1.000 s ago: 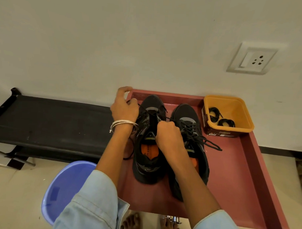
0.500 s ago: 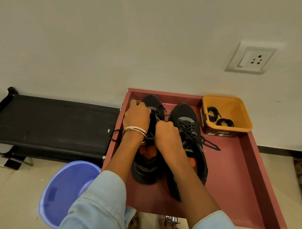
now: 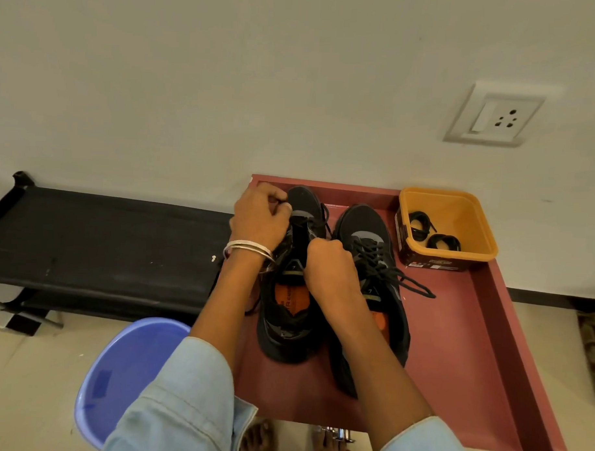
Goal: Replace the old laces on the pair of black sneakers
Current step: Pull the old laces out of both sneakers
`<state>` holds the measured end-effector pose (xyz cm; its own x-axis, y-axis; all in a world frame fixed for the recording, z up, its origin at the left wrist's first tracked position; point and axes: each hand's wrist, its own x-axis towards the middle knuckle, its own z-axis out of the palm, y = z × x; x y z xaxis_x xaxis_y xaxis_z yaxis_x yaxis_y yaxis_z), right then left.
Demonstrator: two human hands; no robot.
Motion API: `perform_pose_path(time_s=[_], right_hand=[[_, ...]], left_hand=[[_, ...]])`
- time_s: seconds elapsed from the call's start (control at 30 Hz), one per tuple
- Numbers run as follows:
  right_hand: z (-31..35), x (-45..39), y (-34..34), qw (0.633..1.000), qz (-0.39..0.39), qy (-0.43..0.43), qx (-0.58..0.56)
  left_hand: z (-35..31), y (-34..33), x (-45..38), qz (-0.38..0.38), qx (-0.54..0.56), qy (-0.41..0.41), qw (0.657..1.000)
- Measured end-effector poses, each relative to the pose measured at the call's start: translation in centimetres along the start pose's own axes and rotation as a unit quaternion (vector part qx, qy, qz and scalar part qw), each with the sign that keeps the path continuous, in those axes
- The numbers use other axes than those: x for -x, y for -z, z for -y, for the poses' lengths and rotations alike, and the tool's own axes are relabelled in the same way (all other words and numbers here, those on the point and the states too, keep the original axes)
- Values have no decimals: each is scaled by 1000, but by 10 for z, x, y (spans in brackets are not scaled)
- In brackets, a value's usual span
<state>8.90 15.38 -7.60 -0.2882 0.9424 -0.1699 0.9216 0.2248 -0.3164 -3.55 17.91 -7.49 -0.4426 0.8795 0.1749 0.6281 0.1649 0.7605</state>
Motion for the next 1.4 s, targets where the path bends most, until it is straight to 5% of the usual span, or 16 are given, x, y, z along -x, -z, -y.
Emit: perform_pose_path(time_s=[0.17, 0.47, 0.57, 0.67, 0.87, 0.97, 1.07, 1.2, 1.4], right_hand=[[0, 0, 0, 1000, 9, 1, 1], [1, 2, 3, 1000, 9, 5, 2], [1, 1, 2, 1000, 6, -5, 1], [-1, 1, 1, 1000, -1, -13, 3], [-1, -1, -2, 1000, -10, -13, 6], [-1, 0, -1, 1000, -8, -12, 10], [-1, 2, 1, 1000, -12, -10, 14], [1, 3, 4, 1000, -5, -8, 15], [0, 4, 6, 1000, -6, -8, 6]], left_hand=[[1, -17, 8, 131, -172, -93, 972], [-7, -31, 14, 49, -269, -85, 958], [-9, -25, 12, 20, -209, -59, 976], [-7, -15, 11, -39, -57, 58, 996], [9, -7, -5, -156, 171, 249, 940], [1, 2, -1, -142, 117, 184, 966], [-6, -1, 6, -31, 4, 31, 999], [-8, -21, 8, 107, -146, -46, 982], [-15, -33, 14, 68, -263, -71, 960]])
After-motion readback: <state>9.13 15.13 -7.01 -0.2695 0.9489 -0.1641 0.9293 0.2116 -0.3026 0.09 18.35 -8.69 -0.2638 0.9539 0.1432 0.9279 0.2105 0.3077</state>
